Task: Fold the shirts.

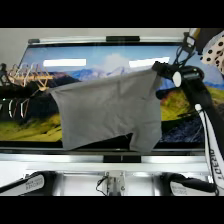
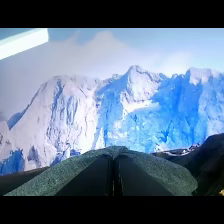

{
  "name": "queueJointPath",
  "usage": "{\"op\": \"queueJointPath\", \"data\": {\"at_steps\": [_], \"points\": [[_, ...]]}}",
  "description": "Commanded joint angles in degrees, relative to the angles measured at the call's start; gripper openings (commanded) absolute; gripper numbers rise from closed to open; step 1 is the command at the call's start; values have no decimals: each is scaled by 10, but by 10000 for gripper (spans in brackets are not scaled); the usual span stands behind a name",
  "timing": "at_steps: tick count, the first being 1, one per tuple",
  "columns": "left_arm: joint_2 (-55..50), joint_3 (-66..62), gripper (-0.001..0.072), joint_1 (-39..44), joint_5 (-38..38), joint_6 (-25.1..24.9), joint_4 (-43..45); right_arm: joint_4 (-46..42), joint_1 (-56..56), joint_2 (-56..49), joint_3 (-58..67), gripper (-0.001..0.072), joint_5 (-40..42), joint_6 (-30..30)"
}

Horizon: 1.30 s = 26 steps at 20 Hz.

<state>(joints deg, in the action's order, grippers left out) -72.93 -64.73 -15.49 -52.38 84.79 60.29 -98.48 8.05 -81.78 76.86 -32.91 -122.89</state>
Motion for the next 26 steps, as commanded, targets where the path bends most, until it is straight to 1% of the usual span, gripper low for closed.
{"op": "queueJointPath", "data": {"at_steps": [1, 2, 3, 4, 5, 6, 7, 9, 10, 11, 12, 14, 16, 18, 20, 22, 26], "points": [[-97, -23, 30, 34, 7, 5, -35, 55, -14, -53, -1, 59, -30, -27], [-112, -23, 30, 42, -7, 5, -38, 82, -5, -69, -1, 86, -43, -27], [-123, -24, 33, 46, -35, 5, -48, 104, -2, -77, -1, 201, -44, -25], [-128, -24, 87, 44, -68, 5, -52, 120, 0, -77, 0, 337, -40, -21], [-128, -29, 291, 35, -111, 1, -45, 131, 0, -70, 2, 409, -43, -8], [-128, -43, 539, 17, -167, -8, -36, 132, -7, -56, 12, 455, -60, 16], [-128, -61, 608, -6, -225, -8, -22, 131, -18, -39, 25, 455, -88, 48], [-121, -89, 598, -61, -339, -8, 0, 131, -53, 0, 57, 455, -177, 124], [-106, -83, 592, -89, -377, -8, 5, 131, -74, 20, 67, 454, -234, 165], [-86, -65, 592, -110, -390, -8, 8, 132, -94, 37, 69, 454, -288, 202], [-54, -24, 591, -125, -386, -13, 8, 132, -117, 50, 69, 454, -353, 240], [21, 108, 591, -134, -352, -46, 7, 134, -152, 57, 68, 454, -468, 301], [79, 258, 592, -134, -289, -77, -8, 164, -175, 57, 57, 454, -529, 340], [104, 360, 592, -134, -239, -115, -62, 209, -183, 57, 45, 454, -539, 347], [104, 415, 591, -134, -203, -128, -85, 248, -181, 57, 42, 454, -528, 347], [103, 440, 591, -134, -176, -141, -85, 277, -181, 57, 42, 453, -508, 347], [103, 450, 589, -111, -147, -141, -101, 274, -181, 57, 42, 453, -485, 347]]}}
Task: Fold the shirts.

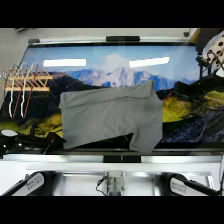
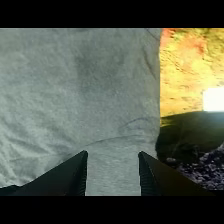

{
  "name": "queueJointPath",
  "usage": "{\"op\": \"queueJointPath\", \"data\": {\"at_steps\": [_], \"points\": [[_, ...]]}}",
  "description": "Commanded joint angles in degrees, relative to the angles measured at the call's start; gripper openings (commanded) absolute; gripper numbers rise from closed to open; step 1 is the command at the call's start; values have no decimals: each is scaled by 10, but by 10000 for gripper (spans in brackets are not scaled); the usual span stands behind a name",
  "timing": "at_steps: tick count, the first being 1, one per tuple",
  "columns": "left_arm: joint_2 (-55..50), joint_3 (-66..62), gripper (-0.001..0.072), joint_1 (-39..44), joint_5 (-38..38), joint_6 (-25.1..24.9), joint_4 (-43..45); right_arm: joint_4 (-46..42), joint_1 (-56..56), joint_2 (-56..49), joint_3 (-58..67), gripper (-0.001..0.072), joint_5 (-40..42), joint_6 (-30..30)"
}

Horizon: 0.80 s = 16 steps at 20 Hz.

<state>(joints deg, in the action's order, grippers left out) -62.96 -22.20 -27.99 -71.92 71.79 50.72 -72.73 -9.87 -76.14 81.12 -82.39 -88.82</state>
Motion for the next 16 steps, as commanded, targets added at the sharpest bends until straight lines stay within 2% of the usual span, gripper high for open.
{"op": "queueJointPath", "data": {"at_steps": [1, 2, 6, 7, 8, 11, 12, 13, 14, 16], "points": [[3, 25, 588, 26, 52, -10, -7, 16, -2, 0, -1, 454, 13, 6], [3, 25, 580, 41, 61, -2, -9, 16, -2, 0, -1, 453, 13, 6], [3, 25, 266, 85, 111, 37, -13, 9, -2, 0, -1, 454, -2, 7], [3, 25, 93, 89, 111, 37, -17, 6, -2, -4, -3, 505, -19, 19], [4, 24, 28, 91, 110, 32, -17, 7, -5, -6, -13, 651, -31, 30], [4, 24, 28, 91, 92, 14, -17, 9, -21, -15, -79, 641, -30, 42], [6, 24, 28, 91, 84, 10, -17, 8, -25, -18, -102, 599, -17, 45], [7, 22, 28, 91, 76, 9, -17, 8, -27, -23, -121, 518, 5, 55], [10, 19, 28, 91, 69, 8, -16, 5, -27, -29, -134, 487, 28, 63], [17, 12, 28, 91, 59, 9, -16, 4, -24, -49, -147, 490, 61, 78]]}}
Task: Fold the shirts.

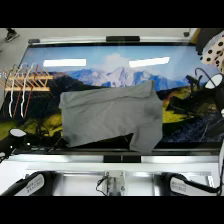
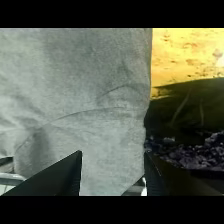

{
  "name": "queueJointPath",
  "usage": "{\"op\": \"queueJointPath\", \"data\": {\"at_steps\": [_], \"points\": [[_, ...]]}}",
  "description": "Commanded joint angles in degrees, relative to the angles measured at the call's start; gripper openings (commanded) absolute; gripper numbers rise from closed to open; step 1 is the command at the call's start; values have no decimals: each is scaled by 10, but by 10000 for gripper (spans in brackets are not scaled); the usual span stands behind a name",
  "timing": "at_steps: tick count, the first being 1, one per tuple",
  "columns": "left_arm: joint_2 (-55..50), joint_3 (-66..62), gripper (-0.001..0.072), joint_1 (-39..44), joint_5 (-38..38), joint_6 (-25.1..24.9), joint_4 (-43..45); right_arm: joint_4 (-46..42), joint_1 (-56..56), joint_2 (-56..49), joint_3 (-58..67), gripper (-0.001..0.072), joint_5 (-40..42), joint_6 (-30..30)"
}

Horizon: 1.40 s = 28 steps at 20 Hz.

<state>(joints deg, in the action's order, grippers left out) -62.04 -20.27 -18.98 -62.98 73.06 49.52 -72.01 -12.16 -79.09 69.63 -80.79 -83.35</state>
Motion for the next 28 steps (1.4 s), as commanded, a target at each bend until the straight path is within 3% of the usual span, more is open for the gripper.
{"op": "queueJointPath", "data": {"at_steps": [1, 5, 16, 17, 18, 19, 23, 28], "points": [[11, -12, 28, 1, -34, -3, -4, -2, -1, -33, -32, 491, 47, 34], [17, -32, 28, 1, -38, 7, -5, 0, -2, -96, -32, 499, 26, 61], [52, -72, 28, 1, -57, 14, -5, 56, 7, -167, -33, 495, 43, 45], [53, -77, 28, 1, -57, 14, -5, 55, 16, -167, -33, 402, 46, 46], [53, -84, 28, 1, -56, 10, -5, 54, 27, -167, -33, 200, 53, 46], [53, -94, 28, 1, -57, 9, -5, 57, 37, -165, -32, 60, 57, 46], [88, -241, 25, 1, -63, -11, -3, 55, 75, -82, 23, 59, 61, 103], [139, -694, 26, -15, -56, 3, -2, 39, 75, 126, 280, 58, 134, 114]]}}
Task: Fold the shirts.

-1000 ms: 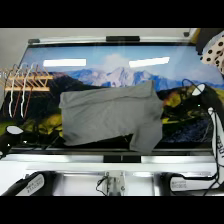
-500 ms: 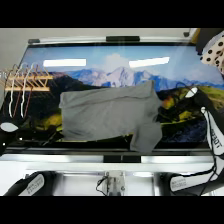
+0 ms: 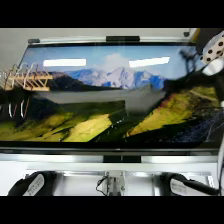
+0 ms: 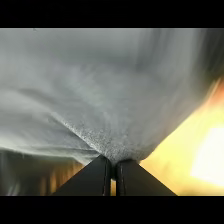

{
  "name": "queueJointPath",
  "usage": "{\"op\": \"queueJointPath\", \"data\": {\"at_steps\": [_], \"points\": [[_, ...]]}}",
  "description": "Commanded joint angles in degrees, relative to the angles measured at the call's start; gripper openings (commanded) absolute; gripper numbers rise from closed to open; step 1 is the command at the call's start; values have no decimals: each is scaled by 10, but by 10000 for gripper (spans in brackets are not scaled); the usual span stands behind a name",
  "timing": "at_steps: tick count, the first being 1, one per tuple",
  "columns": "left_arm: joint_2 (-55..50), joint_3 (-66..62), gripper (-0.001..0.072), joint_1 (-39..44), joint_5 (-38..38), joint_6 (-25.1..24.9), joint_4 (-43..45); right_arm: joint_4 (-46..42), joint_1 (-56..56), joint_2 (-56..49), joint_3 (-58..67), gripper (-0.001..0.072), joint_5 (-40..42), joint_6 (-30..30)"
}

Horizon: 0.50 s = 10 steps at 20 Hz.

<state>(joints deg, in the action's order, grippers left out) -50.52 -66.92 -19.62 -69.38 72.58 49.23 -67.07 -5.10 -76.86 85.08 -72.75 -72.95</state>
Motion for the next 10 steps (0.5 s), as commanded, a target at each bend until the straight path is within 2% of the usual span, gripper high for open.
{"op": "queueJointPath", "data": {"at_steps": [1, 3, 5, 10], "points": [[28, -322, 26, -12, 15, 9, 3, -9, 5, 144, 163, 58, 85, 5], [40, -453, 26, -19, 30, 61, 20, -9, 5, 229, 204, 59, 151, -9], [62, -525, 27, -19, 33, 111, 39, -10, 5, 298, 210, 58, 175, -10], [143, -508, 26, -19, 10, 140, 78, -44, 5, 395, 210, 59, 141, -65]]}}
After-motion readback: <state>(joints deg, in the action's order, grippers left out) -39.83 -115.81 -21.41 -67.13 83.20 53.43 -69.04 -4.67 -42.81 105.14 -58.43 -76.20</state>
